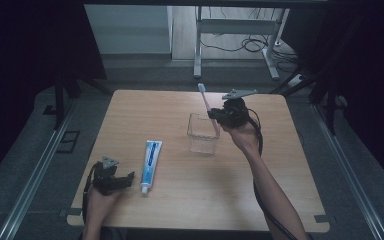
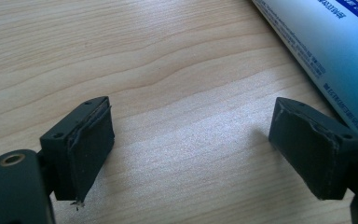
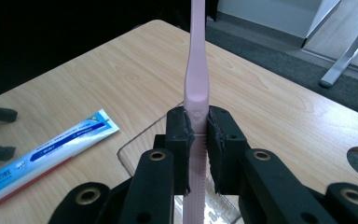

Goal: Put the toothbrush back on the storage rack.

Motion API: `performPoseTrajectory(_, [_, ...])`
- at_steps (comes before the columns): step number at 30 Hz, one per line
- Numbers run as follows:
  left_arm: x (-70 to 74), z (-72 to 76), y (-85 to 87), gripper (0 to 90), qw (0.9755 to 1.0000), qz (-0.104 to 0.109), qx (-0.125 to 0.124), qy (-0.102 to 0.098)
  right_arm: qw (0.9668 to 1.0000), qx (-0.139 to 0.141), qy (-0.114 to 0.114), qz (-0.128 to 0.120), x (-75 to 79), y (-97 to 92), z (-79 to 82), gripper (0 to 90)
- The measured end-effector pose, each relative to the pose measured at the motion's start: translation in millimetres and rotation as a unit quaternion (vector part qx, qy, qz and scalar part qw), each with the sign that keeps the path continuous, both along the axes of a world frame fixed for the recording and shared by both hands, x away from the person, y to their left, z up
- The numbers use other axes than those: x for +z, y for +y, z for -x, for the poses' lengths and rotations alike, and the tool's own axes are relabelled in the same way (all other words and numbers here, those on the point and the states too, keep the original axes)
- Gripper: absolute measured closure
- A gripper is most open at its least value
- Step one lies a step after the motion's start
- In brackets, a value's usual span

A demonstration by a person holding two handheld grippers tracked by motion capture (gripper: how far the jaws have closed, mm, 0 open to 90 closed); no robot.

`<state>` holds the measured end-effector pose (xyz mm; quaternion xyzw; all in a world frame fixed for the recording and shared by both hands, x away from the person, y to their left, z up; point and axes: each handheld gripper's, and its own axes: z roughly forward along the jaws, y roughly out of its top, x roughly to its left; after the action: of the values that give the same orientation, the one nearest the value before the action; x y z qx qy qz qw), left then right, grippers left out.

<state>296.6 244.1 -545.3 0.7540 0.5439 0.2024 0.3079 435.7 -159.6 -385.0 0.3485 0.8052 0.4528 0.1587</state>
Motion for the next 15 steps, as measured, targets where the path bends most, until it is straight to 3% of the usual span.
performPoseTrajectory(15, [-0.1,0.0,-0.1,13.9,1.0,0.0,0.0,-0.001,0.9998,-0.01,-0.006,0.014,-16.5,10.6,-11.0,79.2])
